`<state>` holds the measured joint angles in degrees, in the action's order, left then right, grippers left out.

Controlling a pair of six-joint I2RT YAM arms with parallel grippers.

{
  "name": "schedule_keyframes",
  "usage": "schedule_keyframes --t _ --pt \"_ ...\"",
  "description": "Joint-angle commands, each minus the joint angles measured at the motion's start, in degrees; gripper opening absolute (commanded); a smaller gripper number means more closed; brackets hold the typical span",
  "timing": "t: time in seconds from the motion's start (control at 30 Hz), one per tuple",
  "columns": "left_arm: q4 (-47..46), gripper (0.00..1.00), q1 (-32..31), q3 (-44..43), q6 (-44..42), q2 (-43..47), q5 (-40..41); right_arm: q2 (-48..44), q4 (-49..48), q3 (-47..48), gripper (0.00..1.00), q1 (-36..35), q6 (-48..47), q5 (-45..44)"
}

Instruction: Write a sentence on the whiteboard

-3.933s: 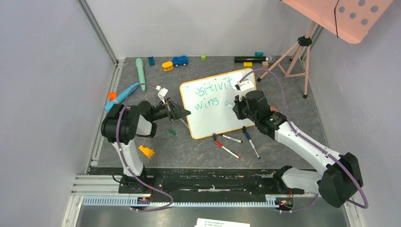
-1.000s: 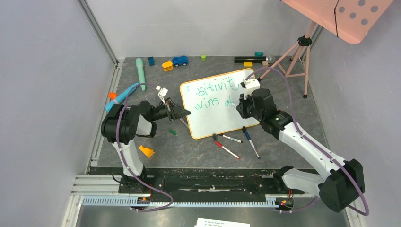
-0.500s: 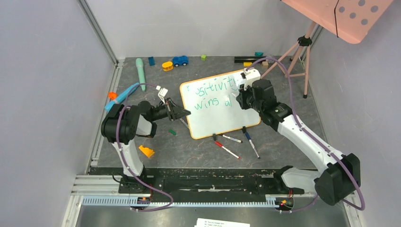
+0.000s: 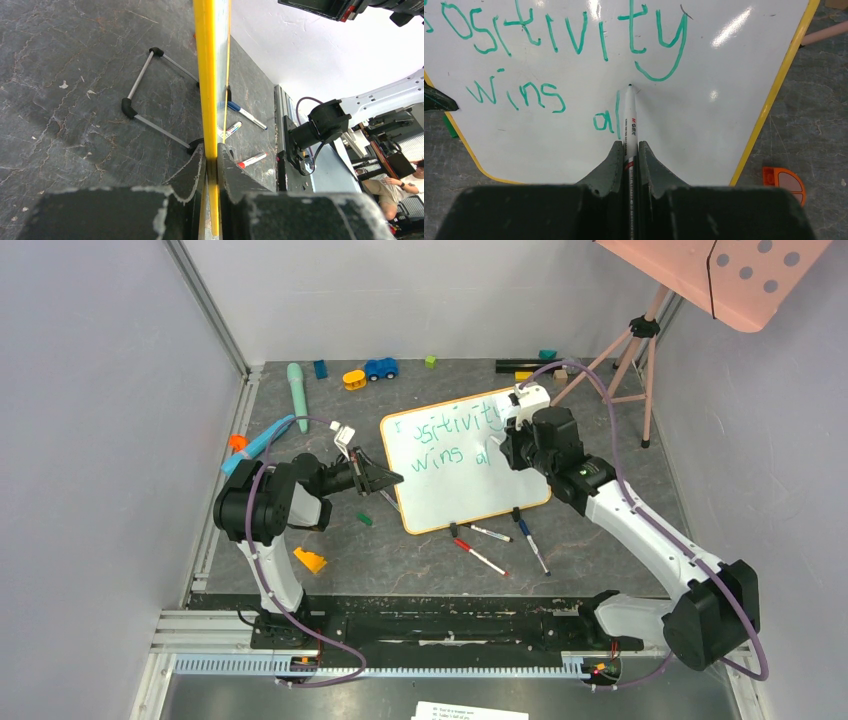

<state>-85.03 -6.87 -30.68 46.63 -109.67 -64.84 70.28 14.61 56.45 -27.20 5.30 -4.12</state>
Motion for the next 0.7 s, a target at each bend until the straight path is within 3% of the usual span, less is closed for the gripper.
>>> schedule_keyframes --t 0.0,0.43,0.67 --pt "-4.2 0.02 -0.4 0.2 -4.6 1.0 -2.6 -0.9 -2.5 -1.3 0.0 0.2 -0.2 0.3" --pt "-4.2 0.02 -0.4 0.1 -4.6 0.9 -2.6 -7.6 -2.5 -11.3 0.0 0.2 4.3 1.7" --pt "-4.2 0.02 -0.4 0.0 -4.5 0.9 -2.7 -9.1 -1.6 -11.2 0.0 0.2 4.8 1.0"
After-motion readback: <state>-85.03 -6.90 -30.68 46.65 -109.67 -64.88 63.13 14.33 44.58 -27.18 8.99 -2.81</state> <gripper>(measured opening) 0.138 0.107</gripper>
